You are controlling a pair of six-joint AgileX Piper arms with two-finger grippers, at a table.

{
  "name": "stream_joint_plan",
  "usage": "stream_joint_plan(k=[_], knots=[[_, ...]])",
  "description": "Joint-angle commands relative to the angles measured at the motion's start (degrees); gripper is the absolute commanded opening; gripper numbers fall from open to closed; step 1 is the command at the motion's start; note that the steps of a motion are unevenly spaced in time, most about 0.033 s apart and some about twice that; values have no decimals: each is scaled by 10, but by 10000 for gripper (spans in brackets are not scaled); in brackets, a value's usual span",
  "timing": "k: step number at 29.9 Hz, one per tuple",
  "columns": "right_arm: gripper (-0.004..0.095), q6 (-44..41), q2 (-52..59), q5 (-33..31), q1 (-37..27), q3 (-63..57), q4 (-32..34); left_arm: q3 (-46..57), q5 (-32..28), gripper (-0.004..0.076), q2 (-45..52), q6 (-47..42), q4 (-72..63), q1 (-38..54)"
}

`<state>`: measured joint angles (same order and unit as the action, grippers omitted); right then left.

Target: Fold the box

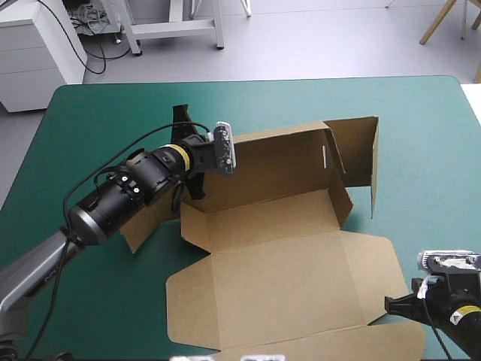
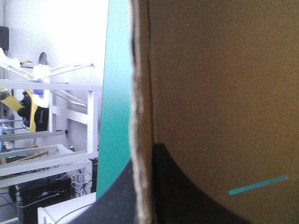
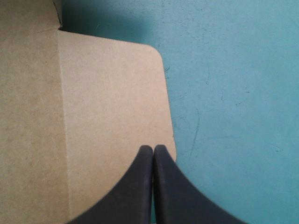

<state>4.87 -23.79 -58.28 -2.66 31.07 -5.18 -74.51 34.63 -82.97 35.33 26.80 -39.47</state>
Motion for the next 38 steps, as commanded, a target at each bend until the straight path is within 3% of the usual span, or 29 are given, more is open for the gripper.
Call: stream_joint_plan(k=[1,5,11,18,22,32,36,38], knots=[[-19,6,-5,31,2,14,-4,-21,-33,-10,11,-58,87,-34],[-19,6,-5,31,2,14,-4,-21,3,-10,-3,-125,170,-75],[-19,6,-5,31,2,14,-4,-19,20,-10,-19,-326,371,-148],[-19,6,-5,31,2,14,-4,71,31,-10,-21,-491,572,-197],[-19,6,-5,31,2,14,-4,121,37,-10,-21,-534,610,-200],[-12,6,-5,31,2,14,-4,139,55,-10,-21,-535,611,-200],[137,6,-5,31,2,14,-4,139,55,-10,-21,-535,611,-200],[288,6,-5,31,2,14,-4,139,55,-10,-21,-535,611,-200]])
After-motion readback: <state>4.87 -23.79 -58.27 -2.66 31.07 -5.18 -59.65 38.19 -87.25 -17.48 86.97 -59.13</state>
